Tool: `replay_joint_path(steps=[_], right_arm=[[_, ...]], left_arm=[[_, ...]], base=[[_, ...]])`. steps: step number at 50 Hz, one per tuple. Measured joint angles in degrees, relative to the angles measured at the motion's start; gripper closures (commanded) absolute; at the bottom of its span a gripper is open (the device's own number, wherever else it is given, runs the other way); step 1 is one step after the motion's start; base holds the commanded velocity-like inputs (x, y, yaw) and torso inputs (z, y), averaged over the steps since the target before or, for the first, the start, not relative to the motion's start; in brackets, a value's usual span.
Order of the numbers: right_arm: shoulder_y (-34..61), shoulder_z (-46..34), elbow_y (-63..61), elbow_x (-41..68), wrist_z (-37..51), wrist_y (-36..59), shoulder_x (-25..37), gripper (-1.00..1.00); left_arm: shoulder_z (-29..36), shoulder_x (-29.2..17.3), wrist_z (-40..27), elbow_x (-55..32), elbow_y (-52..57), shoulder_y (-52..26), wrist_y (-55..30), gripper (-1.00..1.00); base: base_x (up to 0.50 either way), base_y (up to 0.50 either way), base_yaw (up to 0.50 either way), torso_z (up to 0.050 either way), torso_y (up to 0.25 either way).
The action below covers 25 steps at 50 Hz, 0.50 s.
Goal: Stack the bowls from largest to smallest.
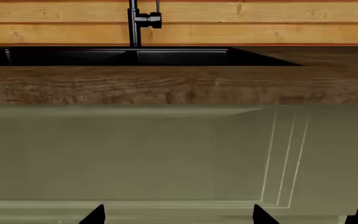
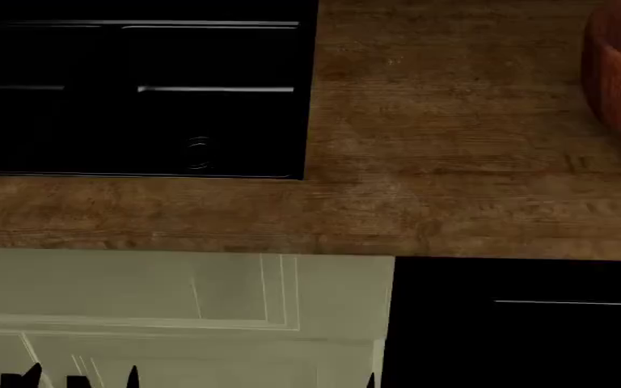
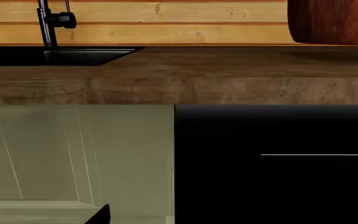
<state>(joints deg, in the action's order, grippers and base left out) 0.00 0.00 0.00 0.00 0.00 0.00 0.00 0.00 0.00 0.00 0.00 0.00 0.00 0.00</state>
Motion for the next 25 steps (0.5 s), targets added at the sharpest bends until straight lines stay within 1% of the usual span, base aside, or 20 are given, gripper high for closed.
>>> replay_joint_path(steps=[17, 18, 25], right_arm=[[0.0, -2.4, 0.0, 1.9, 2.5, 0.3, 2.0, -1.0], [0.7, -4.5, 0.8, 4.0, 3.8, -1.2, 3.5, -1.0], [0.6, -3.8, 0.4, 3.0, 3.5, 0.2, 3.0, -1.0]], left_arm=[[2.6, -2.3, -3.0, -2.3, 0.0, 0.0, -0.4, -1.0], [4.0, -3.4, -4.1, -3.1, -0.5, -0.4, 0.8, -1.0], [3.2, -3.0, -4.1, -2.4, -0.6, -0.8, -1.5, -1.0]], base=[[0.0, 0.0, 0.0, 0.0, 0.0], [0.0, 0.0, 0.0, 0.0, 0.0], [0.0, 0.0, 0.0, 0.0, 0.0]])
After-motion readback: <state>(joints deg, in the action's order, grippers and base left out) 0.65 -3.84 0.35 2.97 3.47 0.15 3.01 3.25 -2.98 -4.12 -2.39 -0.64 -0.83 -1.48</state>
